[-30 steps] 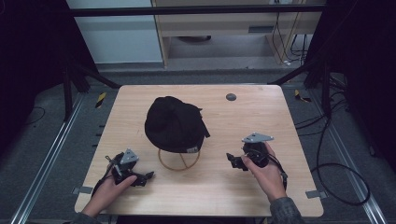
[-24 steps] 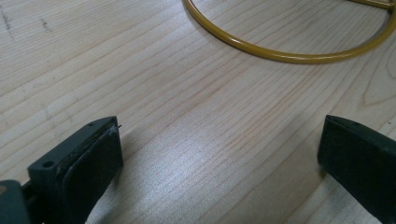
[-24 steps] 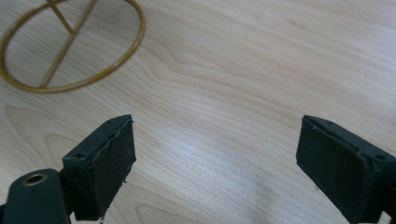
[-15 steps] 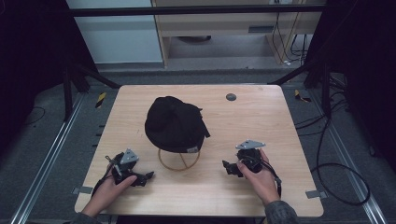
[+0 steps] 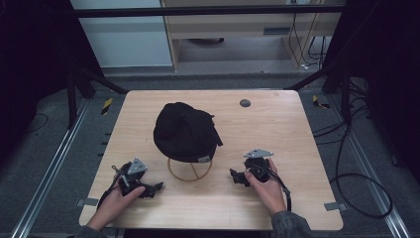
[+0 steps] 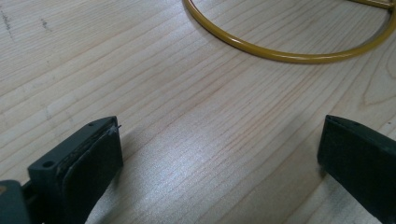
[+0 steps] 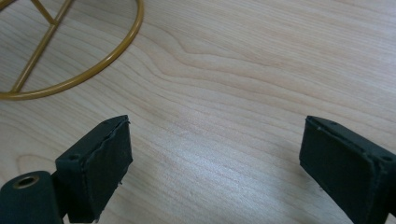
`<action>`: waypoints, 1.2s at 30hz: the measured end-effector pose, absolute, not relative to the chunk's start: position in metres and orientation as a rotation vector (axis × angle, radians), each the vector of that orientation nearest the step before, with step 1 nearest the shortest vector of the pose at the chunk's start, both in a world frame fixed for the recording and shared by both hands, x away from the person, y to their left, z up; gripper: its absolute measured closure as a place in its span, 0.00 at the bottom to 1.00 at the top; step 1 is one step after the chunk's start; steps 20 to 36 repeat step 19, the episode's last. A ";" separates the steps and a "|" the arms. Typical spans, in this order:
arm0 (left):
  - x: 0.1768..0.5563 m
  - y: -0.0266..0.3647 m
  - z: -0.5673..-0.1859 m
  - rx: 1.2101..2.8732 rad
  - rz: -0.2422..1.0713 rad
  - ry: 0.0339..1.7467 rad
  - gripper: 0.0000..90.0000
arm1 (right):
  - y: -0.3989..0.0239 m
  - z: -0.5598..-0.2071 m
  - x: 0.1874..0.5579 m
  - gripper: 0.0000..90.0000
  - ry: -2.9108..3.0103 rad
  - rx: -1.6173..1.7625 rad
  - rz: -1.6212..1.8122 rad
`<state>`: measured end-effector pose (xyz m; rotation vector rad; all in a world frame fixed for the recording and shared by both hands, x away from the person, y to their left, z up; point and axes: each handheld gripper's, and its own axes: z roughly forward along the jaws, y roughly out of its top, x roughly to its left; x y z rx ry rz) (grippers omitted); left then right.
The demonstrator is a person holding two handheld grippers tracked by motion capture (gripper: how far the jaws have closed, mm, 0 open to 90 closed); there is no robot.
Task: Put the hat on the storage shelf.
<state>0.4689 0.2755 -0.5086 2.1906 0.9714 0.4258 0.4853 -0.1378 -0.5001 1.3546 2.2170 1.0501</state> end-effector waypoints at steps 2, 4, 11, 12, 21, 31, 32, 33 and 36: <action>0.469 0.276 -0.509 2.191 0.426 0.971 0.00 | -0.136 -0.504 0.487 0.11 2.214 1.352 1.032; 0.469 0.276 -0.509 2.190 0.426 0.972 0.00 | -0.135 -0.508 0.487 0.10 2.207 1.359 1.030; 0.469 0.275 -0.509 2.190 0.427 0.972 0.00 | -0.128 -0.511 0.488 0.08 2.173 1.342 0.989; 0.469 0.275 -0.509 2.190 0.427 0.972 0.00 | -0.127 -0.511 0.488 0.08 2.177 1.330 0.970; 0.469 0.275 -0.509 2.190 0.427 0.973 0.00 | -0.125 -0.511 0.487 0.07 2.188 1.313 0.950; 0.469 0.275 -0.509 2.190 0.427 0.973 0.00 | -0.125 -0.511 0.487 0.07 2.188 1.313 0.950; 0.469 0.275 -0.509 2.190 0.427 0.973 0.00 | -0.125 -0.511 0.487 0.07 2.188 1.313 0.950; 0.469 0.275 -0.509 2.190 0.427 0.973 0.00 | -0.125 -0.511 0.487 0.07 2.188 1.313 0.950; 0.469 0.275 -0.509 2.190 0.427 0.973 0.00 | -0.125 -0.511 0.487 0.07 2.188 1.313 0.950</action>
